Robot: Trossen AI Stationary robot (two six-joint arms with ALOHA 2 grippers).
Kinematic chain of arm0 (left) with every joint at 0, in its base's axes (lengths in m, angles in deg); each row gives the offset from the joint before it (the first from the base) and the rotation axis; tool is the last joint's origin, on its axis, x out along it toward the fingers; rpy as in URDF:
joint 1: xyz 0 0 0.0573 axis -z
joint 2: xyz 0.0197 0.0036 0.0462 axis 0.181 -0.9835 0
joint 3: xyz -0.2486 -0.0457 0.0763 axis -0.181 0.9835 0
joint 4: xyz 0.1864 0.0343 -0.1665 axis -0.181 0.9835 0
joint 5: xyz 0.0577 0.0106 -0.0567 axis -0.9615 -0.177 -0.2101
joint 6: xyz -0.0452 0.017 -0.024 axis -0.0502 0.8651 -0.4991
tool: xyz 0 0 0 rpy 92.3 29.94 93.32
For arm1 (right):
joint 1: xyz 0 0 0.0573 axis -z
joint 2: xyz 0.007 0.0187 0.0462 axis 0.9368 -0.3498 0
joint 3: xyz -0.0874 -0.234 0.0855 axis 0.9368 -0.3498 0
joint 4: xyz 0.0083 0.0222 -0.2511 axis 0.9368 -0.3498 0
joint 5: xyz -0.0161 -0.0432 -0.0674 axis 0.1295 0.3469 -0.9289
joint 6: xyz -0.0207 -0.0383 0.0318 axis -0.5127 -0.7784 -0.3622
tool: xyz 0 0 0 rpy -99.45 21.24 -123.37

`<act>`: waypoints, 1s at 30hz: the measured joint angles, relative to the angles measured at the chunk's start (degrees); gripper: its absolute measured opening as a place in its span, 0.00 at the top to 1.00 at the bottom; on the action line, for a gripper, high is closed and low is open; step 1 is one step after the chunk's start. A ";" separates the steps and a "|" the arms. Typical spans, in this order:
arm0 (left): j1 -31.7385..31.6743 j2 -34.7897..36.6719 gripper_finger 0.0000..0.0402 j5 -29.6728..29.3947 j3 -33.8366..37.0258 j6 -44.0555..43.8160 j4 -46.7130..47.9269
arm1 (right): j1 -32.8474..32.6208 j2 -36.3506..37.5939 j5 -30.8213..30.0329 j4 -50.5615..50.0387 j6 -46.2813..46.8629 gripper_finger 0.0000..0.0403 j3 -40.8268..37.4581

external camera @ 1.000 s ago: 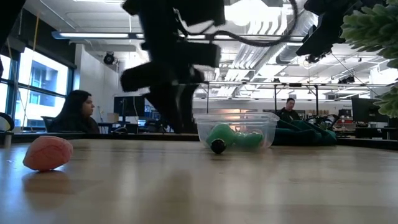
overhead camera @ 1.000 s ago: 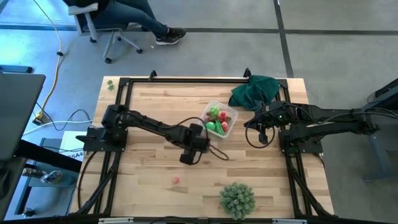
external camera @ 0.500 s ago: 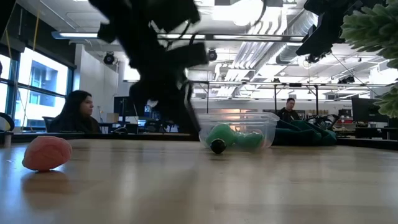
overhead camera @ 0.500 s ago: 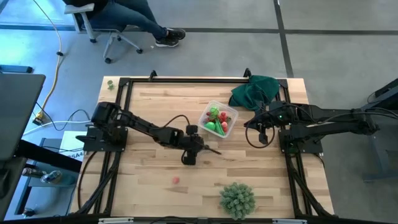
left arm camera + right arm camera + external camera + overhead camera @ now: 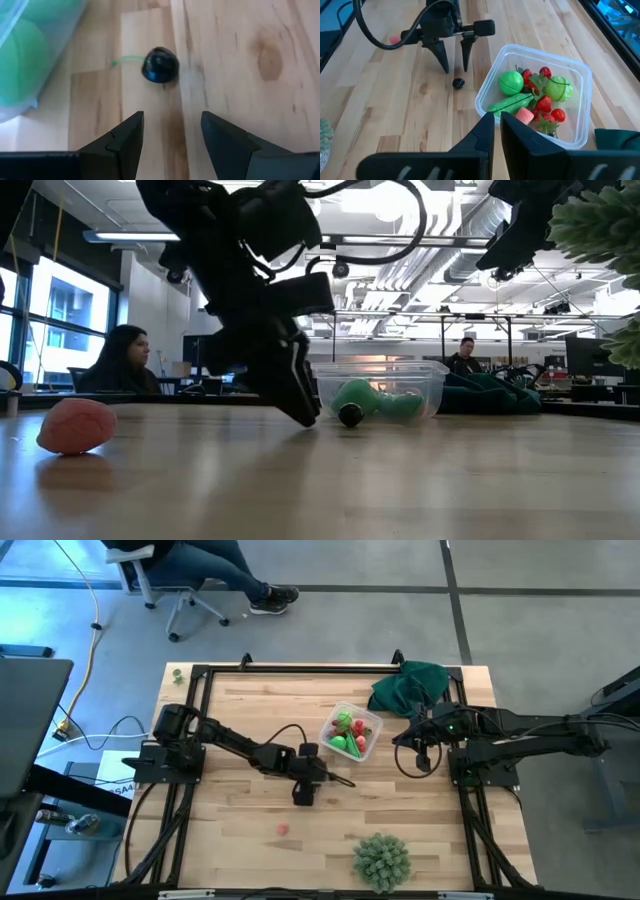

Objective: Pick and placing Produce into tupperware
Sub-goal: Put the black cherry into the transparent bin

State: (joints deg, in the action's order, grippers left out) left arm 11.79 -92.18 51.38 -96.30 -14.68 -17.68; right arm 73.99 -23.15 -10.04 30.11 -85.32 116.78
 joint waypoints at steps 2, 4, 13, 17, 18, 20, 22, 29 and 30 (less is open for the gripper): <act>0.02 -0.02 0.53 -0.91 0.00 -0.04 -0.73 | 0.01 0.02 0.01 0.04 0.01 0.94 0.01; -0.19 -0.02 0.53 -1.52 0.00 -1.05 -1.59 | 0.00 0.00 0.00 0.01 0.00 0.94 0.01; -0.76 -0.02 0.53 -2.14 0.00 -4.05 -2.73 | -0.01 0.00 0.01 0.04 0.00 0.94 0.01; -0.74 -0.02 0.53 -1.72 0.00 -4.94 -2.98 | -0.01 0.00 0.00 0.04 0.00 0.94 0.01; -0.74 -0.02 0.53 -1.70 0.00 -4.96 -3.30 | 0.01 0.02 0.01 0.04 -0.01 0.94 0.01; -0.72 -0.02 0.53 -1.57 0.00 -5.00 -4.49 | 0.01 0.00 0.01 0.04 0.00 0.94 0.00; -0.72 -0.02 0.53 -1.55 0.00 -5.08 -5.15 | -0.01 0.00 0.01 0.04 -0.01 0.94 0.01; -1.05 -0.02 0.53 0.64 0.00 -5.04 -7.63 | -0.01 0.01 0.01 0.04 0.00 0.94 0.01; -1.05 -0.02 0.53 0.74 0.00 -4.90 -8.05 | -0.01 0.00 0.01 0.04 0.01 0.94 0.01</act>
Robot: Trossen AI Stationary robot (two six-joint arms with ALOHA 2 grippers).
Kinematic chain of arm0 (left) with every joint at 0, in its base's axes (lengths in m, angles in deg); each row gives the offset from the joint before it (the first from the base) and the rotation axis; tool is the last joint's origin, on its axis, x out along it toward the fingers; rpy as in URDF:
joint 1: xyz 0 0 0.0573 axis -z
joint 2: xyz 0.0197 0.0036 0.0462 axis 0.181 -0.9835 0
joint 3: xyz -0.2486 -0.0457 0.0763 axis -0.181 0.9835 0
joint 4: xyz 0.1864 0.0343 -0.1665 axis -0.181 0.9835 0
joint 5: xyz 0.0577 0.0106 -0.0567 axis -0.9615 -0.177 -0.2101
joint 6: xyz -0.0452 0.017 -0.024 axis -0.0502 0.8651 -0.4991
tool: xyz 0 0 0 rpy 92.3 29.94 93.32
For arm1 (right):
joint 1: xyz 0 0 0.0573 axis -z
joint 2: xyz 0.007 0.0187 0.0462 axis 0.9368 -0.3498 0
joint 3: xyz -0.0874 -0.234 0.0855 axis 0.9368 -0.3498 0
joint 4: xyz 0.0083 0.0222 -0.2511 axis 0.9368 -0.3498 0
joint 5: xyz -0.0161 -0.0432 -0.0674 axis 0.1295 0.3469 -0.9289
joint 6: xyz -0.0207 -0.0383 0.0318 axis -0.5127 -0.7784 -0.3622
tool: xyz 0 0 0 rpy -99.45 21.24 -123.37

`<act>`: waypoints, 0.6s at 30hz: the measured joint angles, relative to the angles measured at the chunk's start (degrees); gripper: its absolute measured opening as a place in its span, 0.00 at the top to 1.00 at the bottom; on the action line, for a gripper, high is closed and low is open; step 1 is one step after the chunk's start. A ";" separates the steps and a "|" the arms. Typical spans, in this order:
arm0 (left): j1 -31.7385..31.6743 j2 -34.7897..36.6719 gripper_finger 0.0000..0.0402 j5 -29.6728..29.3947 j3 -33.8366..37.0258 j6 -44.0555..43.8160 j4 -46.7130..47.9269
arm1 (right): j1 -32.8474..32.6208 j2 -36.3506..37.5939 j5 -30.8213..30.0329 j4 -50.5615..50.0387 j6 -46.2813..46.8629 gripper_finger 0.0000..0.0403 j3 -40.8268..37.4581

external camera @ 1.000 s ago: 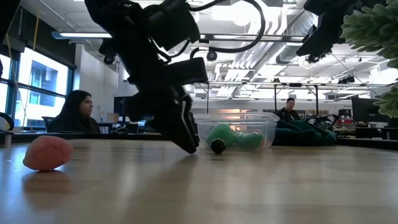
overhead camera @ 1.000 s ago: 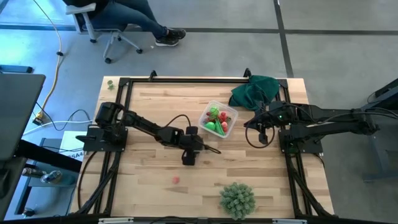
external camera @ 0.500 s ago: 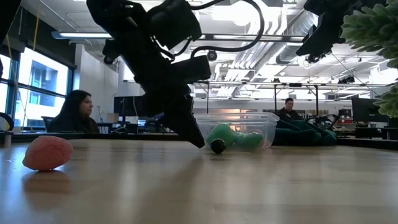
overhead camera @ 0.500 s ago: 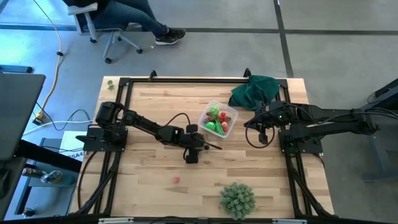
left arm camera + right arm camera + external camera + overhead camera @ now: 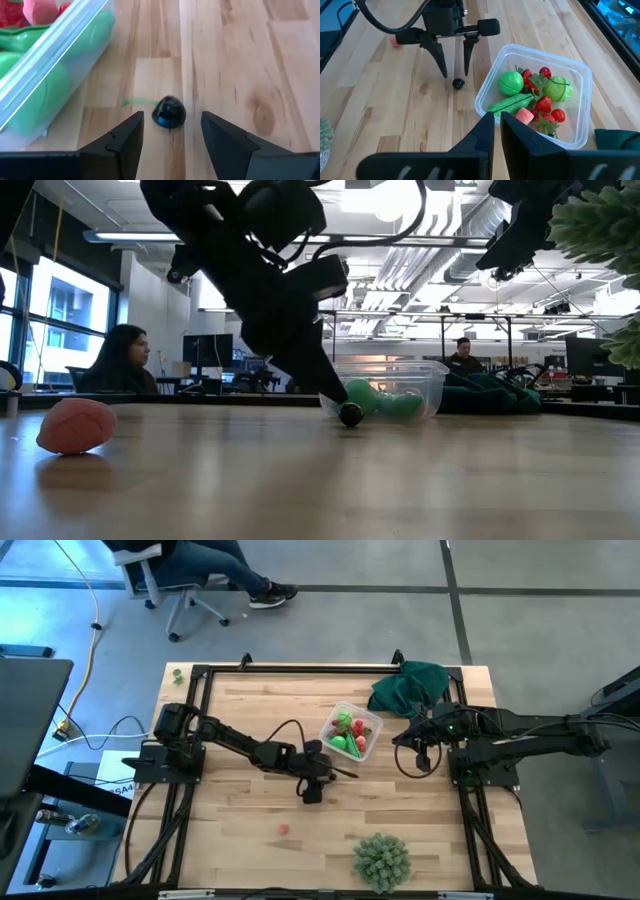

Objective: Pick and placing Produce into tupperware
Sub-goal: Put the black cherry into the transparent bin

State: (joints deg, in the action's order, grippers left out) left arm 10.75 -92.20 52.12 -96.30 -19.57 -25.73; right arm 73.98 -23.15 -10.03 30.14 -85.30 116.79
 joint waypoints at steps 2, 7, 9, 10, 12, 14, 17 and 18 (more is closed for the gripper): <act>0.00 0.00 0.53 0.08 0.00 0.25 -0.52 | 0.01 0.01 -0.01 0.00 -0.02 0.94 0.00; 0.00 -0.04 0.53 0.08 0.00 0.14 -0.61 | 0.02 0.00 0.00 0.00 0.00 0.94 0.00; 0.00 -0.95 0.53 0.09 -0.06 -0.02 -1.98 | 0.02 0.02 -0.02 0.00 0.00 0.94 -0.02; 0.00 -1.33 0.53 0.11 -0.04 -0.02 -1.94 | 0.00 0.00 0.00 0.02 0.00 0.94 -0.02; 0.00 -1.96 0.53 0.09 0.09 -0.02 -2.07 | 0.02 0.02 -0.01 0.00 0.00 0.94 -0.01; -0.08 -2.98 0.53 0.21 -0.04 -0.02 -3.50 | 0.01 0.00 0.00 -0.05 -0.02 0.94 0.00; -0.45 -3.21 0.53 0.30 0.06 -0.04 -4.04 | 0.02 0.00 0.00 -0.02 -0.02 0.94 0.00; -0.76 -3.17 0.53 0.26 -0.02 -0.03 -4.47 | 0.00 0.01 -0.02 0.01 -0.02 0.94 0.00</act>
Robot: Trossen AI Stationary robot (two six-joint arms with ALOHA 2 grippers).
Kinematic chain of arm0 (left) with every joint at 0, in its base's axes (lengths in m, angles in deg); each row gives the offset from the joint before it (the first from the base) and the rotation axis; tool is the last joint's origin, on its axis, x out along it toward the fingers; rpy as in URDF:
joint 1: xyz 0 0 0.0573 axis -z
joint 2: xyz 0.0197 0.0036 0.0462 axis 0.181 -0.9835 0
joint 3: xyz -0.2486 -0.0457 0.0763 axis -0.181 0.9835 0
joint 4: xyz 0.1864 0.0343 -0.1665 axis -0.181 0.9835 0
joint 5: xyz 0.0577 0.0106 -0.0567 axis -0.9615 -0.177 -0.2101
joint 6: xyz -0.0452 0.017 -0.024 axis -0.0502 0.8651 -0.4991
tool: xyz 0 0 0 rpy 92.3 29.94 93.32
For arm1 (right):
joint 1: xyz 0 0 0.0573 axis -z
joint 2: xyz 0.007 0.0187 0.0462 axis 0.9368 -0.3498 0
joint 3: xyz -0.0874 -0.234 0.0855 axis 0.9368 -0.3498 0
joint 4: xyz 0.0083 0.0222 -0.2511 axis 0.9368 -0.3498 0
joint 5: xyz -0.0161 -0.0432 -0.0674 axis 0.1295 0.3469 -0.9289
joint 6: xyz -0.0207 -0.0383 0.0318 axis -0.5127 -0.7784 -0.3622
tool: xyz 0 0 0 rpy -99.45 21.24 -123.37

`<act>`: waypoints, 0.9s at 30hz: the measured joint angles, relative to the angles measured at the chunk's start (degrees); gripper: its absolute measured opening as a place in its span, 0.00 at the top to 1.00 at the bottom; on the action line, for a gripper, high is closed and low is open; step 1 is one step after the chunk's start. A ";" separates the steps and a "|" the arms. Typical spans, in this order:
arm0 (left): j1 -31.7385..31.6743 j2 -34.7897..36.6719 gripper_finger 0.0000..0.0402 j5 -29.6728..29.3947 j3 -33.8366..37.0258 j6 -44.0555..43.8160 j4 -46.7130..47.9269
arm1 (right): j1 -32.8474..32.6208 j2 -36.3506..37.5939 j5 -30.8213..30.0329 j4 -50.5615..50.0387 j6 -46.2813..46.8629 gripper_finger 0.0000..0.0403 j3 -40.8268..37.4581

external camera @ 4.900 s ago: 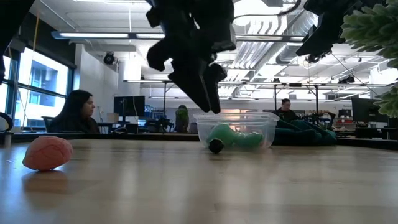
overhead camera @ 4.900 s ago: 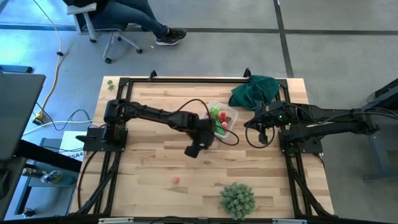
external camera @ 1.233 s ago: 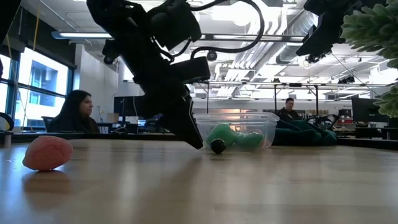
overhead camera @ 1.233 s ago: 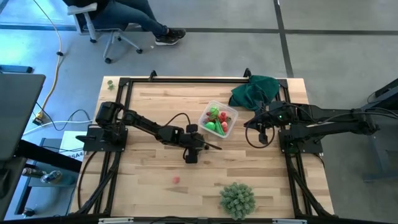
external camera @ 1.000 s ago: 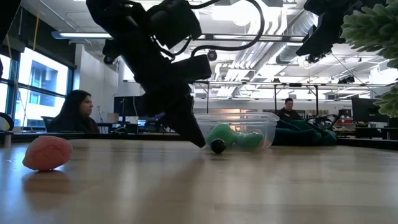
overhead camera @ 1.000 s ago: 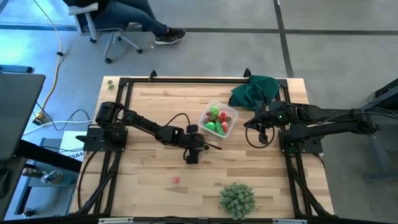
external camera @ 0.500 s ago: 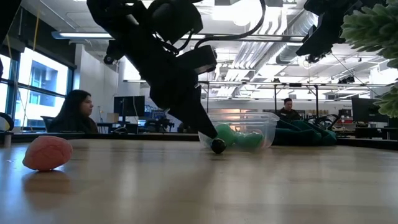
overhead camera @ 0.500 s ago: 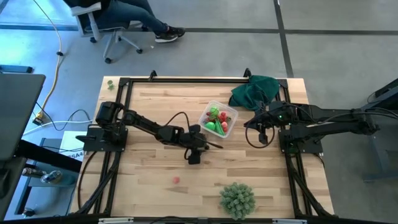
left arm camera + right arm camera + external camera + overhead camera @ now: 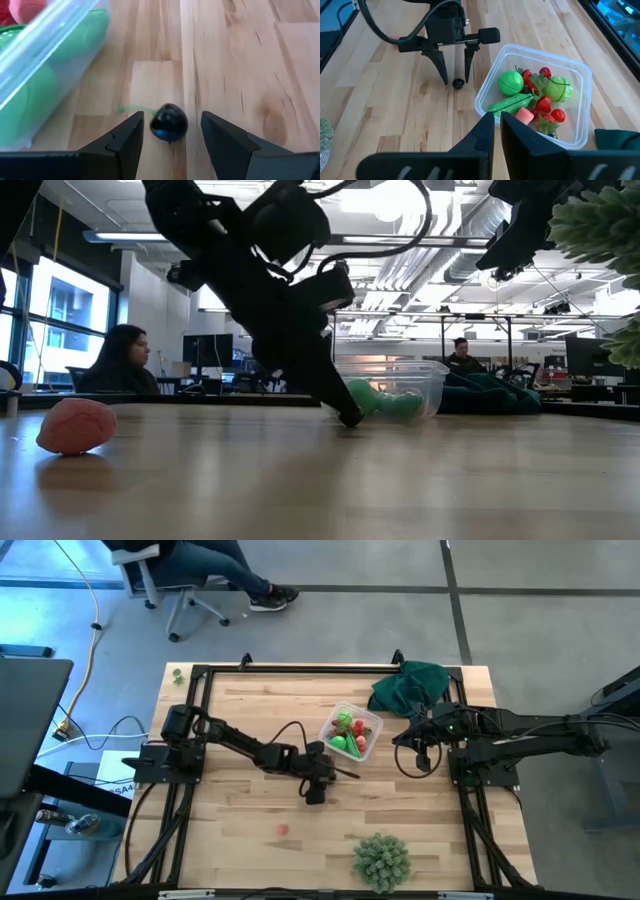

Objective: Pick and placing Produce into tupperware
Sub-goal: Put the black cherry into the transparent bin

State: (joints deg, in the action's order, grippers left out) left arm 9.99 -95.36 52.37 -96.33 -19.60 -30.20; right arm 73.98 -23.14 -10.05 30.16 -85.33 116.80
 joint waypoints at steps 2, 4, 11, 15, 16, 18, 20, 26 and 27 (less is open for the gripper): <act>-0.40 0.04 0.53 0.22 0.00 -0.05 -0.15 | -0.01 -0.01 0.02 -0.03 0.01 0.94 0.00; -0.47 0.04 0.53 0.41 0.00 -0.21 -0.21 | 0.00 0.01 0.02 -0.01 0.01 0.94 -0.01; -0.38 -0.76 0.53 0.64 0.01 -0.49 -2.02 | 0.00 0.01 0.02 0.01 0.01 0.94 0.00; -0.42 -1.40 0.53 0.64 0.07 -0.58 -2.21 | 0.01 0.01 0.02 -0.01 0.02 0.94 0.00; -0.42 -1.38 0.53 0.64 0.02 -0.58 -2.48 | -0.01 -0.01 0.00 -0.03 0.02 0.94 0.00; -0.42 -1.36 0.53 0.62 -0.04 -0.56 -2.42 | 0.00 0.01 0.01 -0.01 0.00 0.94 -0.02; -0.42 -1.36 0.53 0.62 -0.02 -0.56 -2.31 | 0.01 -0.01 0.02 -0.01 0.02 0.94 0.00; -0.29 -1.36 0.53 0.60 -0.02 0.01 -2.36 | 0.00 -0.01 0.02 -0.01 0.00 0.94 -0.02; -0.30 -1.36 0.53 0.58 -0.02 0.11 -2.34 | 0.01 0.01 0.01 0.00 0.01 0.94 0.00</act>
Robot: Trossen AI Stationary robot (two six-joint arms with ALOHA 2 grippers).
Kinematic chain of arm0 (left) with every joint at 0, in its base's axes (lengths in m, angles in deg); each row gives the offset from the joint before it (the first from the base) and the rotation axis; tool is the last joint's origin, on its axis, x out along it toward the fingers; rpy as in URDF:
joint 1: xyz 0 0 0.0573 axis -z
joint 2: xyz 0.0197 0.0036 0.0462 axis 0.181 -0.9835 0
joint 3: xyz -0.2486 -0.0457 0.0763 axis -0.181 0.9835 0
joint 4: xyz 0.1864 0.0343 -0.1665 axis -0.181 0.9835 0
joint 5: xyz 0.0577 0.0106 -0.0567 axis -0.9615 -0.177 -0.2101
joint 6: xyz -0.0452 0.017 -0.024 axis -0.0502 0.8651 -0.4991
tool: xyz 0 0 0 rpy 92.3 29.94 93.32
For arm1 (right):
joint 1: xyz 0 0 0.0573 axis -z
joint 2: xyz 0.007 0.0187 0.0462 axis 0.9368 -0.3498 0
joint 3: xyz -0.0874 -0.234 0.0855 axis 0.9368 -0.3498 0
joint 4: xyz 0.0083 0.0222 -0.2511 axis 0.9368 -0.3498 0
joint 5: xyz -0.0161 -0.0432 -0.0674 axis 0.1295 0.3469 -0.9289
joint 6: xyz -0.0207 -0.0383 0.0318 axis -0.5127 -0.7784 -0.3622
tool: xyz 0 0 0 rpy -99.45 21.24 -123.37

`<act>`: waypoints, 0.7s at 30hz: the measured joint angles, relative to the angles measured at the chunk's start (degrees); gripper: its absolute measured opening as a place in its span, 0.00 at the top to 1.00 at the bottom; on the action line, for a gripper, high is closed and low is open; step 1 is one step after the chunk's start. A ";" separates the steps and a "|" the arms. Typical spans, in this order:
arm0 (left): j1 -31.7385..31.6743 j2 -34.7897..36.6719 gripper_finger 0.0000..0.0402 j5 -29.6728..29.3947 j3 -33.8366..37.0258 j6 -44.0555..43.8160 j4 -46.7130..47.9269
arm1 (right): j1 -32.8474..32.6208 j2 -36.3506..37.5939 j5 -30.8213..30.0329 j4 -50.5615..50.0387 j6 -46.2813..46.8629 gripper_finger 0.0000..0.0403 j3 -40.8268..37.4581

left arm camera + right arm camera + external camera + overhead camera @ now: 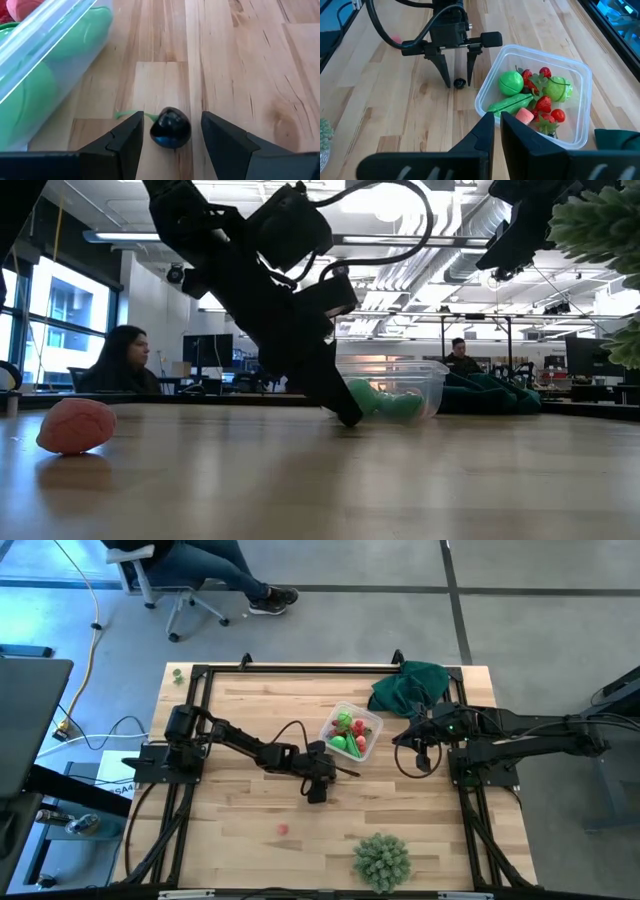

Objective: Pick and placing Produce into tupperware
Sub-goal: Put the black cherry into the transparent bin

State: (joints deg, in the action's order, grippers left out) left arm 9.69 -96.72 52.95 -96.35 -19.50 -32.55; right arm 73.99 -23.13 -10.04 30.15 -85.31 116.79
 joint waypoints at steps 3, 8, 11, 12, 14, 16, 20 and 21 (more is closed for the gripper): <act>0.01 0.00 0.53 -0.17 0.00 0.10 0.07 | 0.00 -0.02 0.00 -0.01 -0.01 0.94 0.00; -0.02 -1.02 0.53 0.00 0.03 -0.11 -0.34 | -0.02 -0.02 0.01 -0.01 -0.01 0.94 0.00; -0.04 -1.84 0.53 0.74 -0.06 -0.29 -1.49 | 0.00 -0.02 -0.01 0.00 0.00 0.94 -0.01; -0.04 -1.86 0.53 0.75 -0.11 -0.27 -1.46 | -0.02 -0.02 0.01 0.01 0.00 0.94 0.00; -0.04 -1.88 0.53 0.83 -0.11 -0.27 -1.45 | 0.00 0.00 0.01 -0.03 -0.01 0.94 -0.01; -0.06 -1.88 0.53 0.83 -0.09 -0.26 -1.43 | 0.00 0.00 0.00 -0.01 -0.01 0.94 -0.01; -0.06 -1.91 0.53 0.81 -0.07 -0.10 -1.67 | 0.00 0.00 -0.01 -0.01 -0.01 0.94 0.00; -0.06 -1.93 0.53 0.81 -0.07 -0.03 -1.75 | -0.01 -0.01 0.00 -0.03 -0.01 0.94 -0.01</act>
State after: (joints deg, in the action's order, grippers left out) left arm 9.63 -98.65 53.76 -96.41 -19.53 -34.29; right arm 73.99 -23.14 -10.03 30.13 -85.32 116.78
